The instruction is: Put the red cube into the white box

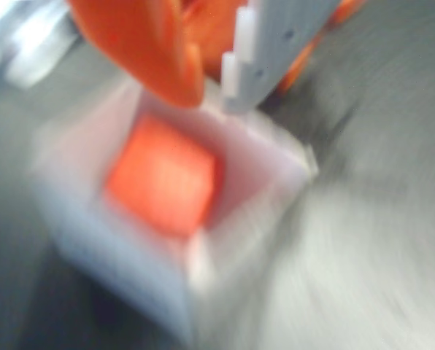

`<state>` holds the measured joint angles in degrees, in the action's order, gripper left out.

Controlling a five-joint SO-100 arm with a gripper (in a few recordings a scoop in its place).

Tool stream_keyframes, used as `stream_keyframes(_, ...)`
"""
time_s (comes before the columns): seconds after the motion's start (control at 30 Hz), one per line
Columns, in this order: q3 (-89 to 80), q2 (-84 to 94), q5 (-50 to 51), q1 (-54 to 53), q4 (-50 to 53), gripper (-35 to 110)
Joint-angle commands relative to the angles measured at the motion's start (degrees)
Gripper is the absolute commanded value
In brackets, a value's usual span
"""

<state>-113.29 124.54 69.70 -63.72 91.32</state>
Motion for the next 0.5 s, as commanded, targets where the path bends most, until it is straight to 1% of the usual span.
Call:
stream_keyframes(0.0, 1.93, 2.90, -1.58, 16.61, -9.14, 0)
stream_keyframes(0.03, 1.49, 2.90, -2.64, 21.97, -12.92, 0)
stream_keyframes(0.1, 1.05, 2.37, -0.70, 32.43, -18.19, 0)
stream_keyframes(0.13, 0.62, 2.29, -1.14, 36.65, -21.01, 0)
stream_keyframes(0.17, -0.09, 2.29, 1.93, 40.69, -22.41, 0)
stream_keyframes(0.23, -2.99, 3.78, 3.43, 47.02, -27.25, 0)
stream_keyframes(0.37, -13.97, 11.51, 5.89, 54.67, -36.56, 0)
stream_keyframes(0.47, -23.82, 21.80, 6.86, 57.04, -38.85, 0)
